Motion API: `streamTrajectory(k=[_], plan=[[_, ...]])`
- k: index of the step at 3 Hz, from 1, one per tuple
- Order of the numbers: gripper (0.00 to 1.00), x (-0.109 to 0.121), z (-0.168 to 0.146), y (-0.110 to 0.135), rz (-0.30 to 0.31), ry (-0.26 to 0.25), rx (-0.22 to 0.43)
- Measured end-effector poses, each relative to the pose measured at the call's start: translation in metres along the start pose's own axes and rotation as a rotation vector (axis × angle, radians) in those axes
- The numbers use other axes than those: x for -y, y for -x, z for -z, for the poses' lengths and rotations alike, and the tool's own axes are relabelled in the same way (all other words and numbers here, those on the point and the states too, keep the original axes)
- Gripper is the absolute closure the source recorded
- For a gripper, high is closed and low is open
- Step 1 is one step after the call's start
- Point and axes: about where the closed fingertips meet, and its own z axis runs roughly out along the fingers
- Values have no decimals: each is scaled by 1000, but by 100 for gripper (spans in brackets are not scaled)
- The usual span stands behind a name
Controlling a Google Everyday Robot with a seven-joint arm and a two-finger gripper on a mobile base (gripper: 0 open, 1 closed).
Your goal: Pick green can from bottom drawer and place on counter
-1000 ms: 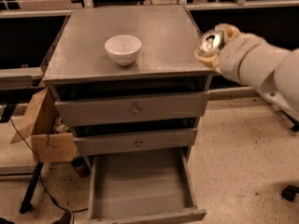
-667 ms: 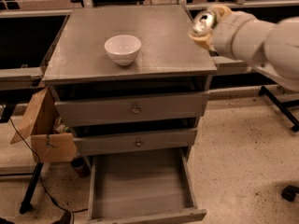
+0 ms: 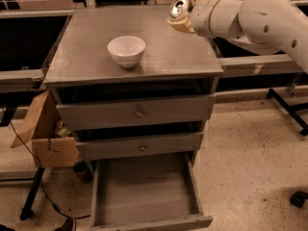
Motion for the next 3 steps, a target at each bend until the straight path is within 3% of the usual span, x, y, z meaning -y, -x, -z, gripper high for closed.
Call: streamTrajectory(k=[1,3], plan=[[98,-1,-41,-21,-55,67,3],[51,-23,-85,-58,-130,193,-16]])
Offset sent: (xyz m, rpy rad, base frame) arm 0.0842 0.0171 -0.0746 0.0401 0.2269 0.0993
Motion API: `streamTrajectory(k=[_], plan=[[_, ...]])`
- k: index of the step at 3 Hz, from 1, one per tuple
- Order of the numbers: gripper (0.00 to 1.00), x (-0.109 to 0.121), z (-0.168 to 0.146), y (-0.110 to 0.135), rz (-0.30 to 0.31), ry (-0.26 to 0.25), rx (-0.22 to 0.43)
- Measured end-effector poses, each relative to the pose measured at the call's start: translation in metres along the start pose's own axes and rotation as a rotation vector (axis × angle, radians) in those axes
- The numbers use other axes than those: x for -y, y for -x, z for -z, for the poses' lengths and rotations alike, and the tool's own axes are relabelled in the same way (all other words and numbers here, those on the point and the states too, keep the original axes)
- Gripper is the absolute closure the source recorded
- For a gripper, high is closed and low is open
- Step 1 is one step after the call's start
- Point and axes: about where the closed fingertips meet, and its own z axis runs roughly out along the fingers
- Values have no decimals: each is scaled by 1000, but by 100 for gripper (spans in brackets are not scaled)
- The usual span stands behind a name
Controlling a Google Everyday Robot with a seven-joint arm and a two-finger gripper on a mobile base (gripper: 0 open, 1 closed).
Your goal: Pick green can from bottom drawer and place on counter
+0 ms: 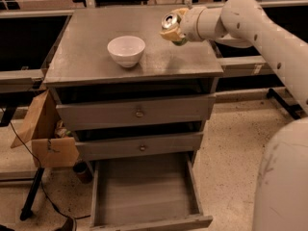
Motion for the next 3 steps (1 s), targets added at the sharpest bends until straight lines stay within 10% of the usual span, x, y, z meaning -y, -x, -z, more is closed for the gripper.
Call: streamTrajectory(k=[2,3], plan=[[0,-10,-18,-19,-42,60,10],[0,-10,-18,-19,-42,60,10]])
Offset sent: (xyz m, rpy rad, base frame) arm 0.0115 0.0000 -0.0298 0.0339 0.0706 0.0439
